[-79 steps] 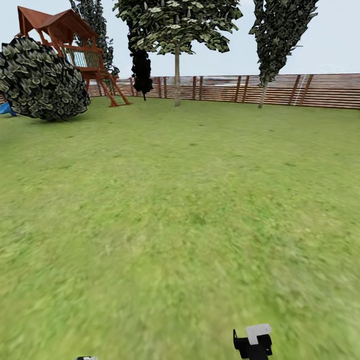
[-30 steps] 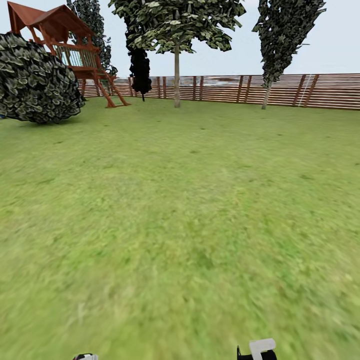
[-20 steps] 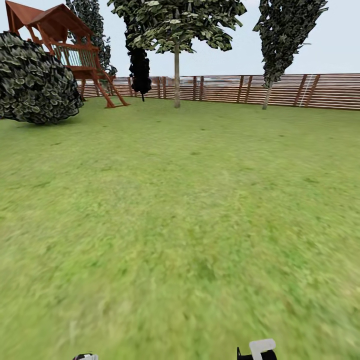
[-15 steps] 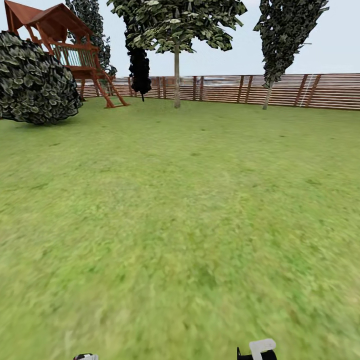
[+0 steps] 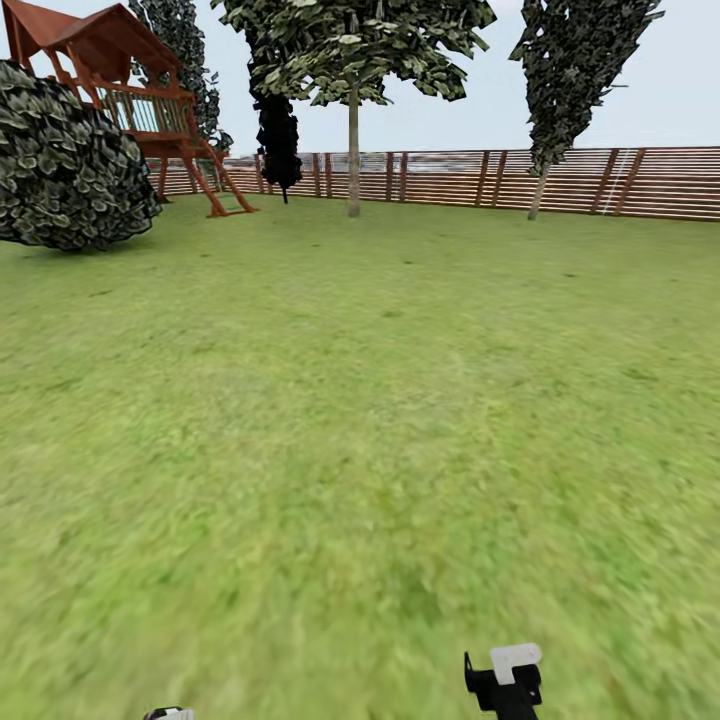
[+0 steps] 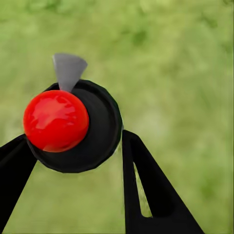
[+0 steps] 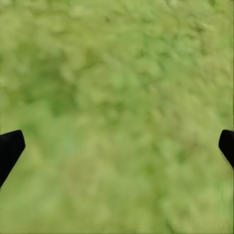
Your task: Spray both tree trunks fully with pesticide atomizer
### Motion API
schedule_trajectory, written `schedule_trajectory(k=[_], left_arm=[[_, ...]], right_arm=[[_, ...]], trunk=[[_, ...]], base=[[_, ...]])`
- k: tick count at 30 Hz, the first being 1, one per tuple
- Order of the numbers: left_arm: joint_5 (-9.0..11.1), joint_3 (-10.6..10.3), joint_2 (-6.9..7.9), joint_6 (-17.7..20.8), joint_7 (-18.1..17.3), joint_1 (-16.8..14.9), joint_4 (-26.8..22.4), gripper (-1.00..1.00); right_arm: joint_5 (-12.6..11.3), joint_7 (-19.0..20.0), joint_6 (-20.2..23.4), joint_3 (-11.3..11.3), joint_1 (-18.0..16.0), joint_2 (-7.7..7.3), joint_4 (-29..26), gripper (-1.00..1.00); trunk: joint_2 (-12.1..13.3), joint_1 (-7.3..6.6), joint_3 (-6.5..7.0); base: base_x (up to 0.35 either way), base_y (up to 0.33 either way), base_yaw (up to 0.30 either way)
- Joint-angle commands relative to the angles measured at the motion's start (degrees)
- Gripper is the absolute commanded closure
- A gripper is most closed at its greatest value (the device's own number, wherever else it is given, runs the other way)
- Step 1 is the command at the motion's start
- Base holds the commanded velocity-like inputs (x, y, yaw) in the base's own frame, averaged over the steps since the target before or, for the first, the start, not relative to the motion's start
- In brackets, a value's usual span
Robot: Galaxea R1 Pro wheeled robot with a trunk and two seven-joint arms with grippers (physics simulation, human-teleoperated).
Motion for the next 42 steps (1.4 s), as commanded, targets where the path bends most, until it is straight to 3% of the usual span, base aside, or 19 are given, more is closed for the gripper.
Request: schedule_trajectory(k=[1, 11, 19, 42], left_arm=[[0.4, -0.2, -0.01, -0.2, 0.0, 0.0, 0.0, 1.00], [0.4, -0.4, -0.07, -0.2, 0.0, 0.0, 0.0, 1.00], [0.4, -0.4, 0.01, -0.2, -0.1, -0.1, 0.0, 1.00], [0.4, -0.4, -0.07, -0.2, 0.0, -0.1, 0.0, 1.00]], right_arm=[[0.7, -0.6, 0.0, 0.2, 0.0, -0.02, 0.1, -1.00], [0.7, -0.7, 0.0, 0.2, 0.0, -0.25, 0.3, -1.00], [0.5, -0.7, 0.0, 0.2, 0.0, 0.05, 3.7, -1.00], [0.4, -0.9, 0.0, 0.0, 0.0, -0.03, 3.8, -1.00]], trunk=[[0.0, 0.03, -0.05], [0.0, 0.03, -0.05], [0.0, 0.03, -0.05], [0.0, 0.03, -0.05]], base=[[0.339, 0.000, 0.000], [0.339, 0.000, 0.000], [0.339, 0.000, 0.000], [0.339, 0.000, 0.000]])
